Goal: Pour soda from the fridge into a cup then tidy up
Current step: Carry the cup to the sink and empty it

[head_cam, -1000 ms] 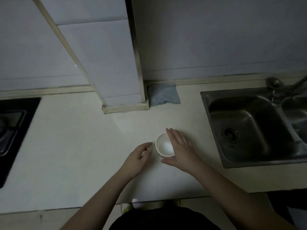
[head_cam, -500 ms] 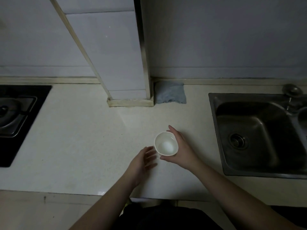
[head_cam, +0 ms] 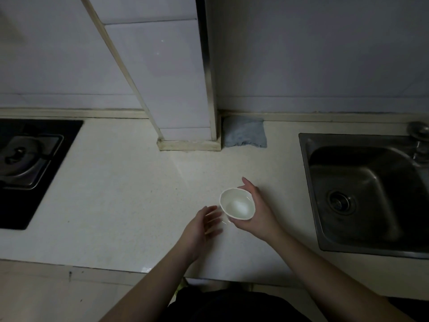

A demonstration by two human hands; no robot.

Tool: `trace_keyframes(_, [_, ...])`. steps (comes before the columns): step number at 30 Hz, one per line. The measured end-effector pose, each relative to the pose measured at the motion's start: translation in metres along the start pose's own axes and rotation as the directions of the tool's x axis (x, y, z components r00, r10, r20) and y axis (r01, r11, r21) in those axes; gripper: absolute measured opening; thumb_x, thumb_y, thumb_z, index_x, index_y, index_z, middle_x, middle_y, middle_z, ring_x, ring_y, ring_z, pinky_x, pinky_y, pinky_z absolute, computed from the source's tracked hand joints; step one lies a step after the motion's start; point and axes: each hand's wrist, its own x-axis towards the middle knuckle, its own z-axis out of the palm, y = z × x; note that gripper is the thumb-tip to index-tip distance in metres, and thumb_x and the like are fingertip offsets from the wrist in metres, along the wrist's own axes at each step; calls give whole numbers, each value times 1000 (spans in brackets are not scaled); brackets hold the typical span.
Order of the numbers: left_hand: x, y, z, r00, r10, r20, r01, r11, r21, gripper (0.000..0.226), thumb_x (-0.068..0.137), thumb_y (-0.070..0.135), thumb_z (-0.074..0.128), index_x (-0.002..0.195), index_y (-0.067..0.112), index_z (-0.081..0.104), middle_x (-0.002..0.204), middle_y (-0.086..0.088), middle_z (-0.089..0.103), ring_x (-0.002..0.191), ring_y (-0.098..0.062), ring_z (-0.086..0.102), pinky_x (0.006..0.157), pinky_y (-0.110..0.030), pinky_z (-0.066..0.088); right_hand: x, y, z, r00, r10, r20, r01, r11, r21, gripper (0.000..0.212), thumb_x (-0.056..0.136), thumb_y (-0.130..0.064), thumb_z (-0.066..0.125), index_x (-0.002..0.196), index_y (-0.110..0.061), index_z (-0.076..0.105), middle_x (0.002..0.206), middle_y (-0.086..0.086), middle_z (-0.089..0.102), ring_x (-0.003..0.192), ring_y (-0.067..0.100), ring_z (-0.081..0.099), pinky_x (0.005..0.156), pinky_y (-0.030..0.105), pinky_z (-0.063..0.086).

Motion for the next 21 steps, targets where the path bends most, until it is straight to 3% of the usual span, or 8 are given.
trace_keyframes(13, [-6,-3,4,1000,19,10,-20,999,43,35,100,33,44,119,11,64,115,-11,70,109,-27,63,86,-38,55,-5,4,-4,998,-4,-60,5,1000,24,108,59,-40,88,141,-51,19,131,-18,41,122,0,41,100,25,39])
trace_keyframes(21, [0,-15,12,999,-24,-46,28,995,92,36,101,37,42,115,10,61,114,-13,66,107,-26,62,101,-41,46,-9,7,-10,995,-7,-99,12,999,45,107,59,-35,88,141,-51,22,129,-19,44,121,3,44,99,37,45])
